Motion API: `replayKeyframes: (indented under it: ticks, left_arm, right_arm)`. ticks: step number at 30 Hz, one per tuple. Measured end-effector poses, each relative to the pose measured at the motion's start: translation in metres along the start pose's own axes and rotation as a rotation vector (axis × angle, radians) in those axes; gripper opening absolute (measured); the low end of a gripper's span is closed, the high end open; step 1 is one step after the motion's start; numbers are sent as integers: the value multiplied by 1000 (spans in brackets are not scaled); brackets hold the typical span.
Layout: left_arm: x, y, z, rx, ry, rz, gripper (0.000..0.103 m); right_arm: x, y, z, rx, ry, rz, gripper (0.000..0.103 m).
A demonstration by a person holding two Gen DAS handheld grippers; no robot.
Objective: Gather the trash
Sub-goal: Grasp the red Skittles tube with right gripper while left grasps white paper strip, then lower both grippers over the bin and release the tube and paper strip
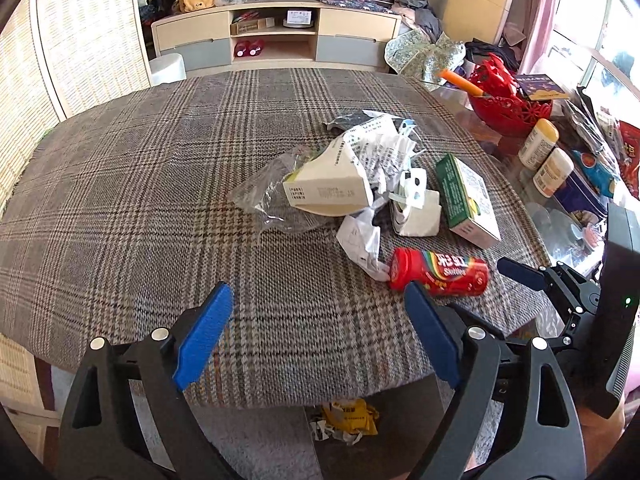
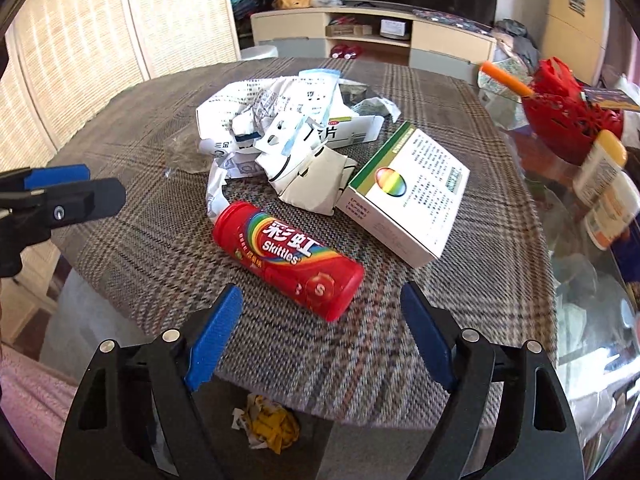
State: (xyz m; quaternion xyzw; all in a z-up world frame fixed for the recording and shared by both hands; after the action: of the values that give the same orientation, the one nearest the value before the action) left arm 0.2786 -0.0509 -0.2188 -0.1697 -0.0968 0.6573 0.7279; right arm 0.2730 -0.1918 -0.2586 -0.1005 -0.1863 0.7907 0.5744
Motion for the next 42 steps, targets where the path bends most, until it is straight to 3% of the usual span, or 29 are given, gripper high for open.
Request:
replayKeyframes:
  ticks: [8,10,12,20,28,32,34,36,42]
  left_arm:
    - [2,-15,-20,33,1,17,82]
    - [1,-15,-23,36,-2,13,82]
    - [0,-15,-27,42,-4,12,82]
    - [-12,-16,-47,68,7,2,81]
    - [-30,-26,-72,89,34,-13,51]
    - [-30,-27,-78,81,27,-11,21]
    - [-29,-23,-76,94,52,-11,20]
    - [-28,-17,-73,102,53,-18,9]
    - [-27,13,-59,111,49,-29,5]
  right_arm:
    - [6,-12,-20,15,-62,49,82]
    - [7,-12,-20,5,-65,56,74]
    - [7,-12,-17,0,-70,49,60]
    - [7,17,-2,1,-101,32,45]
    - [-18,46,14,-29,-135,-81,40]
    - [-24,52,17,-35,-148,-101,40]
    - [-20,59,20,-38,-158,-111,40]
    - [-18,65,22,-41,-159,-128,40]
    - [-11,79,36,-54,-158,-162,39]
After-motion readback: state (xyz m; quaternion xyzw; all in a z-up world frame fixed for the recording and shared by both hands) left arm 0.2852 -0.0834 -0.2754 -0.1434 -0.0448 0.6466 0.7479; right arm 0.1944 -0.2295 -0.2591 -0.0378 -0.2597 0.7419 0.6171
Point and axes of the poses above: each gripper's, at about its wrist camera, not at the fingertips, and z roughly against the way its jaws point, x to its left, y to its underside, the point moved 8 cm from there along -z, roughly the way its jaws point, and after that the axes turned 13 degrees about x, right-handed, at the moved point
